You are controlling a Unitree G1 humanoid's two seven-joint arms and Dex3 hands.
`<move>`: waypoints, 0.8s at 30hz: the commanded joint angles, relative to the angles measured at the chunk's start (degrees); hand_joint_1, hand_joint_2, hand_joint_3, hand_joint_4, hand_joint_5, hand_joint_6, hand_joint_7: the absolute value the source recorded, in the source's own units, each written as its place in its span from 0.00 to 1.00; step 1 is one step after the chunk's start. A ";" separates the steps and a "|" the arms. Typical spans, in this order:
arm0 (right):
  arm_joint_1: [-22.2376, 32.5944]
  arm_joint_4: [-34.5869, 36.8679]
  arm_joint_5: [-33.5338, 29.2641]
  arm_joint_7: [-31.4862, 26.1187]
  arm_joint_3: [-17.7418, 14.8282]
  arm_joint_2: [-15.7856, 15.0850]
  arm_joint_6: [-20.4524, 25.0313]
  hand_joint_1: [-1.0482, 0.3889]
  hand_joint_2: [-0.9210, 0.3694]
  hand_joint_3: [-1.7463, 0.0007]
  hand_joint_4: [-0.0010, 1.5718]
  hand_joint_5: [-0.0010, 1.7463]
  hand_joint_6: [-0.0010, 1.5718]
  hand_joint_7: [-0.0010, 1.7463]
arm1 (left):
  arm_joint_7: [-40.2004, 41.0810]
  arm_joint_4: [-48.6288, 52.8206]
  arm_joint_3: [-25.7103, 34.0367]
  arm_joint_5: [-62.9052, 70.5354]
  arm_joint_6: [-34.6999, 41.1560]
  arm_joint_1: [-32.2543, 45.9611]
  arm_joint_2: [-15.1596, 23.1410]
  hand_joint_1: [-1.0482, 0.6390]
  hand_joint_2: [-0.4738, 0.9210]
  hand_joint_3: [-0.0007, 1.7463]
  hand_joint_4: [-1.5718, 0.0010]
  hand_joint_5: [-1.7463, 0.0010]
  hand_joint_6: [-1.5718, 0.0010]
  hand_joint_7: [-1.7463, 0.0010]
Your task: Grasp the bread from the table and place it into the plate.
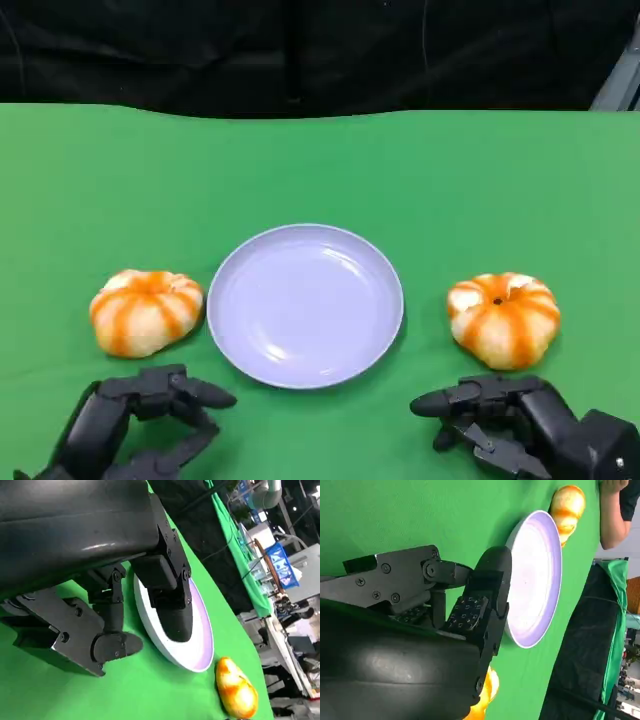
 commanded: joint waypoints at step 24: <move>-0.25 1.77 -0.13 -0.01 -0.40 -0.67 0.15 0.69 0.00 0.78 0.51 0.66 0.75 0.10 | 1.92 -3.46 3.50 -5.10 1.00 -0.57 0.31 0.25 1.00 0.08 0.67 1.00 0.82 1.00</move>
